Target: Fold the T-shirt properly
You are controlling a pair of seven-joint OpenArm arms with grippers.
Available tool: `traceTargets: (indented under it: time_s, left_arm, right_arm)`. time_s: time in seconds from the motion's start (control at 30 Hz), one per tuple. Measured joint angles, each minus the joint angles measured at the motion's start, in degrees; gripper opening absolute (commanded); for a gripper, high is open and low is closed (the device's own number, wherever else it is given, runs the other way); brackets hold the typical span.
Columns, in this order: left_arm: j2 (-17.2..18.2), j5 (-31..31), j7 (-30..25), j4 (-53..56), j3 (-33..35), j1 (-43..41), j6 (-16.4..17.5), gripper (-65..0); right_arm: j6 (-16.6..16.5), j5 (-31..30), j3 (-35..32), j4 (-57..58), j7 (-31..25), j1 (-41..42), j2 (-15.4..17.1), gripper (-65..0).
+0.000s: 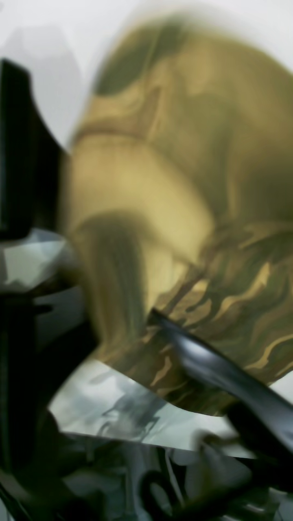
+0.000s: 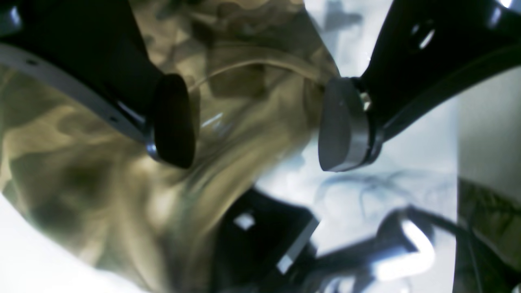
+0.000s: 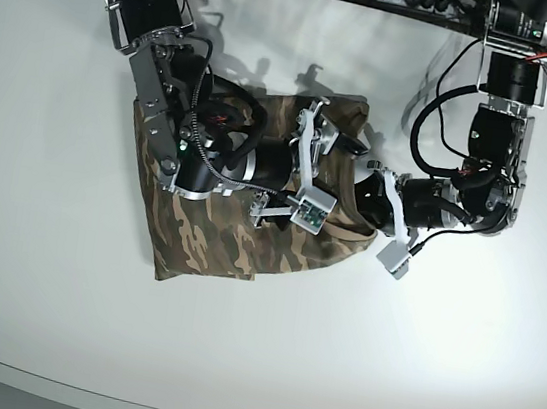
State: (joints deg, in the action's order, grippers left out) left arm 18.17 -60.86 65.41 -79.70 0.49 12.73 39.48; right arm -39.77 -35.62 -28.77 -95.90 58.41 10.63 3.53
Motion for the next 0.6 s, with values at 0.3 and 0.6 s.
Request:
traceTargets:
  time_s: [0.3,0.6]
  left_arm:
    - [2.3,-0.9,0.8,0.0,-0.1,1.9,0.0,-65.0]
    - [10.7,-3.6,2.7,-2.2,-12.2,8.1,-0.9,-65.0]
  right_arm:
    - [0.8,5.3,-1.8,1.9,-2.7,2.1,0.3,-15.9]
    - [1.6,8.1,-1.7,1.7,-3.6,3.7,0.2,-15.9]
